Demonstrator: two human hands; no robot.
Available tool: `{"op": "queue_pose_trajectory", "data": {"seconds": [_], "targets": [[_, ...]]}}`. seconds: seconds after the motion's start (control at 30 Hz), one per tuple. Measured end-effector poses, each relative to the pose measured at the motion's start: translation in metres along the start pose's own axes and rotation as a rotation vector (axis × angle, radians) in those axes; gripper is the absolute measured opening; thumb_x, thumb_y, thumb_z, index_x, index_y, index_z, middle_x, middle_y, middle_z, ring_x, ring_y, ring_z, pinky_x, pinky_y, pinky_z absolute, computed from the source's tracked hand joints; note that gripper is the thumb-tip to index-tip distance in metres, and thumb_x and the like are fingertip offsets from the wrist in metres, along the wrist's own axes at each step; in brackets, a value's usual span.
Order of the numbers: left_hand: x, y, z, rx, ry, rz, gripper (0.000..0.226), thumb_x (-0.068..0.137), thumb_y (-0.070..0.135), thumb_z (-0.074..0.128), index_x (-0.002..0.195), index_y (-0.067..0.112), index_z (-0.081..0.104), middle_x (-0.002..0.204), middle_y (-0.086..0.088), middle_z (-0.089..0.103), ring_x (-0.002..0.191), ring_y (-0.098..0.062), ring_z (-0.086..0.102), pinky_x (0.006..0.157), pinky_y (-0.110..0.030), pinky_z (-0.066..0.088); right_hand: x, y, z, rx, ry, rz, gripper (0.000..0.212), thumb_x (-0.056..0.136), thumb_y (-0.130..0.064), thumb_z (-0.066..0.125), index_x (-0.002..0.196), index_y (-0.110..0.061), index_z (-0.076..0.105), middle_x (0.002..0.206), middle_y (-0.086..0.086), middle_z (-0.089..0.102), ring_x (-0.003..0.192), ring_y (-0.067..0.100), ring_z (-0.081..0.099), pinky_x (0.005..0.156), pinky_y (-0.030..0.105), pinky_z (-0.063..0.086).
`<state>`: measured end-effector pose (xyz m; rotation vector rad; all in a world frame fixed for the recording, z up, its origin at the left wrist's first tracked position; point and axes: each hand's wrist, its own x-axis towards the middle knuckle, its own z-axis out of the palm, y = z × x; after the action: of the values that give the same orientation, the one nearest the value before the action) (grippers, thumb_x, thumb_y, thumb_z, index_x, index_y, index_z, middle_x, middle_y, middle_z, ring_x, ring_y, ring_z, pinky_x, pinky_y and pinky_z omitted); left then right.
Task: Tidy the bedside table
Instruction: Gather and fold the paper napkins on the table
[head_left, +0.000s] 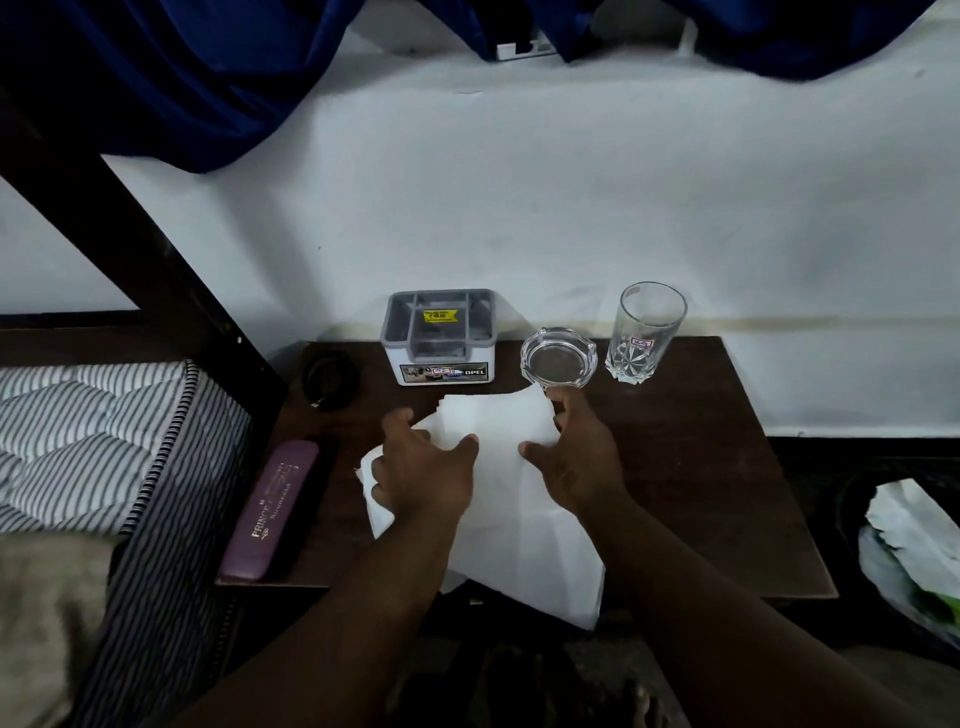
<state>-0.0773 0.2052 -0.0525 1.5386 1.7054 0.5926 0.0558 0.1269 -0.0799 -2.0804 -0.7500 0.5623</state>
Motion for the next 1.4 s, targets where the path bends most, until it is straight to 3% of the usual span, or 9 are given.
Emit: {"op": "queue_pose_trajectory", "data": {"seconds": [0.13, 0.43, 0.53, 0.7, 0.8, 0.9, 1.0, 1.2, 1.4], "targets": [[0.004, -0.004, 0.003, 0.019, -0.074, -0.002, 0.073, 0.077, 0.040, 0.082, 0.138, 0.030, 0.045, 0.101, 0.011, 0.059, 0.125, -0.030, 0.054, 0.108, -0.047, 0.033, -0.004, 0.004, 0.002, -0.088, 0.010, -0.072, 0.078, 0.075, -0.018, 0.087, 0.142, -0.012, 0.048, 0.139, 0.011, 0.057, 0.128, 0.026, 0.057, 0.106, 0.040, 0.048], [-0.006, -0.001, 0.003, 0.064, 0.042, 0.315, 0.070, 0.078, 0.022, 0.079, 0.140, 0.032, 0.047, 0.109, 0.014, 0.061, 0.117, -0.021, 0.053, 0.099, -0.037, 0.028, -0.006, 0.004, 0.005, -0.194, 0.050, -0.119, 0.070, 0.075, -0.020, 0.086, 0.136, -0.016, 0.052, 0.135, 0.010, 0.051, 0.118, 0.028, 0.059, 0.097, 0.039, 0.051], [-0.010, -0.001, 0.006, 0.038, -0.023, 0.353, 0.074, 0.080, 0.023, 0.080, 0.143, 0.029, 0.044, 0.113, 0.003, 0.068, 0.112, -0.023, 0.063, 0.105, -0.043, 0.045, -0.007, 0.005, 0.005, -0.265, 0.091, -0.159, 0.070, 0.074, -0.023, 0.086, 0.135, -0.016, 0.053, 0.132, 0.010, 0.050, 0.118, 0.032, 0.055, 0.098, 0.039, 0.046], [-0.019, 0.000, 0.005, -0.022, -0.094, 0.335, 0.058, 0.082, 0.019, 0.076, 0.133, 0.030, 0.049, 0.102, 0.003, 0.071, 0.096, -0.022, 0.070, 0.090, -0.042, 0.057, -0.003, 0.010, 0.006, -0.335, 0.129, -0.154, 0.076, 0.069, -0.039, 0.083, 0.136, -0.019, 0.052, 0.137, 0.007, 0.052, 0.129, 0.031, 0.045, 0.098, 0.031, 0.024], [-0.023, 0.005, -0.001, -0.116, -0.159, 0.356, 0.044, 0.086, 0.018, 0.077, 0.122, 0.031, 0.055, 0.100, 0.012, 0.068, 0.092, -0.010, 0.068, 0.078, -0.022, 0.052, 0.001, 0.003, -0.001, -0.122, 0.138, -0.066, 0.078, 0.066, -0.032, 0.084, 0.135, -0.019, 0.053, 0.136, 0.006, 0.058, 0.129, 0.028, 0.051, 0.114, 0.035, 0.030], [-0.031, 0.012, -0.010, -0.236, -0.243, 0.391, 0.041, 0.083, 0.017, 0.081, 0.112, 0.034, 0.058, 0.100, 0.016, 0.070, 0.094, 0.000, 0.068, 0.078, -0.013, 0.052, 0.001, -0.007, -0.018, 0.402, 0.088, 0.109, 0.075, 0.064, -0.011, 0.087, 0.130, -0.019, 0.052, 0.120, 0.008, 0.068, 0.113, 0.030, 0.066, 0.097, 0.050, 0.056], [-0.039, 0.017, -0.018, -0.357, -0.323, 0.389, 0.040, 0.080, 0.007, 0.082, 0.109, 0.027, 0.063, 0.093, 0.024, 0.072, 0.089, 0.005, 0.068, 0.076, -0.012, 0.053, -0.001, -0.010, -0.040, 0.777, -0.119, 0.194, 0.080, 0.066, 0.003, 0.084, 0.138, -0.011, 0.051, 0.123, 0.020, 0.071, 0.112, 0.041, 0.070, 0.088, 0.053, 0.060], [-0.048, 0.016, -0.030, -0.501, -0.441, 0.276, 0.038, 0.081, -0.002, 0.081, 0.113, 0.009, 0.064, 0.100, -0.004, 0.077, 0.082, -0.007, 0.073, 0.067, -0.018, 0.056, -0.024, -0.012, -0.074, 0.860, -0.350, 0.183, 0.041, 0.083, 0.003, 0.071, 0.124, -0.001, 0.067, 0.120, 0.025, 0.073, 0.110, 0.043, 0.070, 0.097, 0.056, 0.055], [-0.021, -0.010, -0.043, -0.469, -0.274, -0.121, 0.019, 0.087, 0.000, 0.067, 0.103, 0.009, 0.063, 0.087, -0.012, 0.069, 0.065, -0.018, 0.062, 0.054, -0.025, 0.045, -0.043, -0.002, -0.094, 0.712, -0.026, 0.295, 0.031, 0.082, 0.013, 0.068, 0.113, 0.009, 0.067, 0.098, 0.025, 0.073, 0.074, 0.030, 0.069, 0.067, 0.035, 0.060]]}}
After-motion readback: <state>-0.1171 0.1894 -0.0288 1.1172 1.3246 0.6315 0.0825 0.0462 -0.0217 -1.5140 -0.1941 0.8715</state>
